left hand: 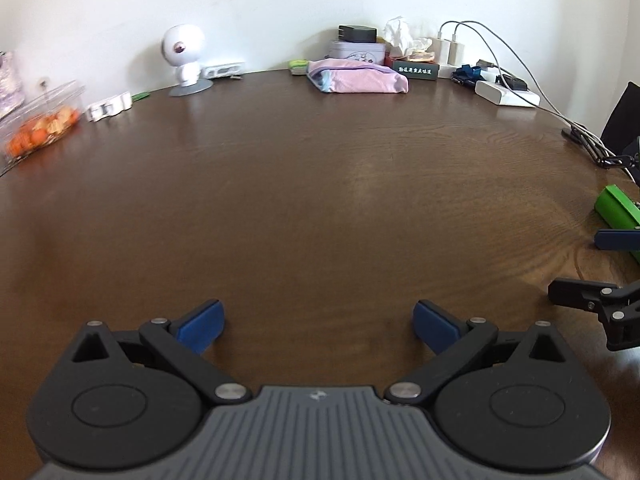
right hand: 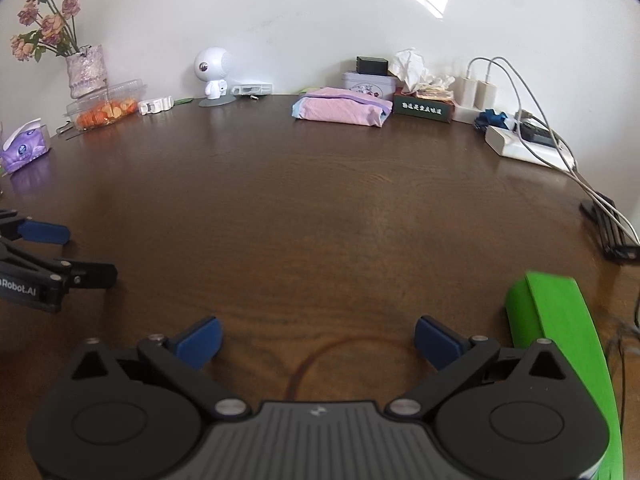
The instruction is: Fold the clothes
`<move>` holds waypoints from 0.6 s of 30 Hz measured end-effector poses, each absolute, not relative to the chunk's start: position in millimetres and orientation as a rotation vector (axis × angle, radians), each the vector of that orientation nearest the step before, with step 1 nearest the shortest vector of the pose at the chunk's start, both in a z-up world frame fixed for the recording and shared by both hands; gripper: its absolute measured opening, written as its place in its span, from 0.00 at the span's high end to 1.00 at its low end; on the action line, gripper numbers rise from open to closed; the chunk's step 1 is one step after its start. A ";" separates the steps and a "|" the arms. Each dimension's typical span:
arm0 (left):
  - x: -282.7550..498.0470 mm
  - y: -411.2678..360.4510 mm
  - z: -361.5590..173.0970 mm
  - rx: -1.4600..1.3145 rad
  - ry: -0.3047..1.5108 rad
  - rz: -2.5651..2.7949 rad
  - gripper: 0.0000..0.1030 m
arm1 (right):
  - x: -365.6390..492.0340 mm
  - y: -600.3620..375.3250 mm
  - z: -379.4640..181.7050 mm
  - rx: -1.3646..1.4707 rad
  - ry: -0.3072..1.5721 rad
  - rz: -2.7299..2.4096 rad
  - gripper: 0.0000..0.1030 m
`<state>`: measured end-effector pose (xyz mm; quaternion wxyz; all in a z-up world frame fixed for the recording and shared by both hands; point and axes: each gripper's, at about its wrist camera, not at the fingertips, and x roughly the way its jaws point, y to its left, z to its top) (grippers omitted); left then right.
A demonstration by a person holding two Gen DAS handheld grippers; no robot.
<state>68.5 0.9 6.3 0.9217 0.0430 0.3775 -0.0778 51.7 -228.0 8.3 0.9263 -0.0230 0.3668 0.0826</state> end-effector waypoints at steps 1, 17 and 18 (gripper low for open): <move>59.4 1.7 6.3 0.083 0.773 -0.146 0.01 | 44.2 -226.9 8.1 -0.044 0.748 0.161 0.00; -11.6 -12.1 3.5 0.018 0.695 0.027 0.01 | -16.0 -198.3 2.4 0.010 0.676 0.014 0.00; -11.6 -14.8 3.5 0.018 0.691 0.032 0.01 | -16.0 -196.4 2.1 0.013 0.673 0.006 0.00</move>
